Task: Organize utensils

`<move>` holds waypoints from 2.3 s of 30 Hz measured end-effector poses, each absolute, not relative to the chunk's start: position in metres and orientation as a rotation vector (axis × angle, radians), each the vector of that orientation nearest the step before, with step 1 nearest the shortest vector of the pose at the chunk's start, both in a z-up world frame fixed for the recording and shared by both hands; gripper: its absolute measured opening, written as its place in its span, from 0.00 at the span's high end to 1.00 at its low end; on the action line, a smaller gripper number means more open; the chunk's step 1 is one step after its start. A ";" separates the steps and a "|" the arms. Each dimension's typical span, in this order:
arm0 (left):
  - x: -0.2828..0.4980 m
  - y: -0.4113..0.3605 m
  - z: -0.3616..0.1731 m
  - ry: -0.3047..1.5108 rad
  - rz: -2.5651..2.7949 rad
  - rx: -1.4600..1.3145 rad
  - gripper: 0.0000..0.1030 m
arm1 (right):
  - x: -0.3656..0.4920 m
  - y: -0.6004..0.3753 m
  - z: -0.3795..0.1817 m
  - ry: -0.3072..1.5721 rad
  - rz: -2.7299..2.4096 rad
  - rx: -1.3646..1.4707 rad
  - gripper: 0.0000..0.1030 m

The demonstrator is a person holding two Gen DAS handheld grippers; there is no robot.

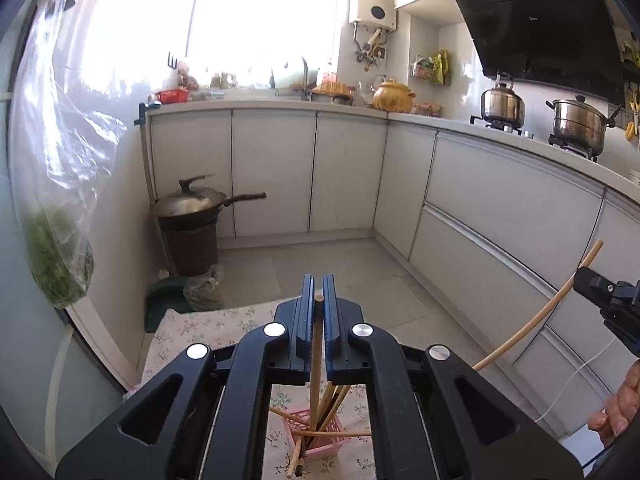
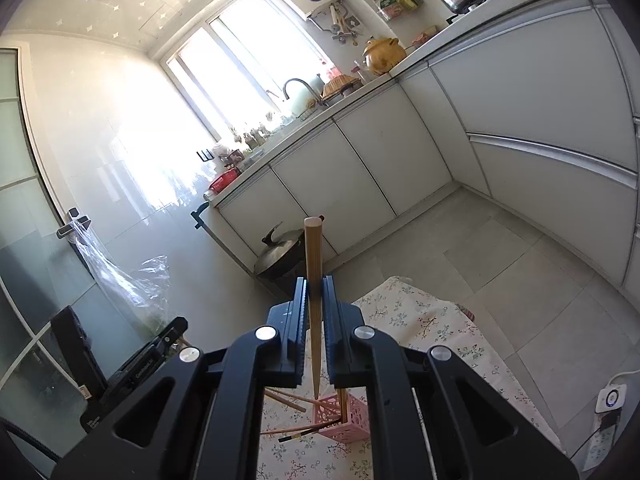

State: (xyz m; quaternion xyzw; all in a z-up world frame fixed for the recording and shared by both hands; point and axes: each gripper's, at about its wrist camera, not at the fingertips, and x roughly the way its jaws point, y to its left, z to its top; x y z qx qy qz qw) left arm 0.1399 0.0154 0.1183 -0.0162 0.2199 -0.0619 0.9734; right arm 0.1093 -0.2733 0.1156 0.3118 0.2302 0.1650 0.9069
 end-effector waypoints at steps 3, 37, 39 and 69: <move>0.142 0.027 0.103 0.472 -0.131 -0.109 0.77 | 0.116 -0.265 0.113 0.487 0.348 0.642 0.92; 0.090 0.095 0.115 0.385 -0.059 -0.276 0.45 | 0.149 -0.136 0.078 0.563 0.418 0.424 0.88; 0.088 0.088 0.114 0.385 -0.063 -0.257 0.42 | 0.139 -0.137 0.086 0.551 0.407 0.392 0.87; 0.035 0.010 0.067 0.402 0.069 -0.026 0.07 | 0.049 -0.203 0.066 0.535 -0.032 0.258 0.06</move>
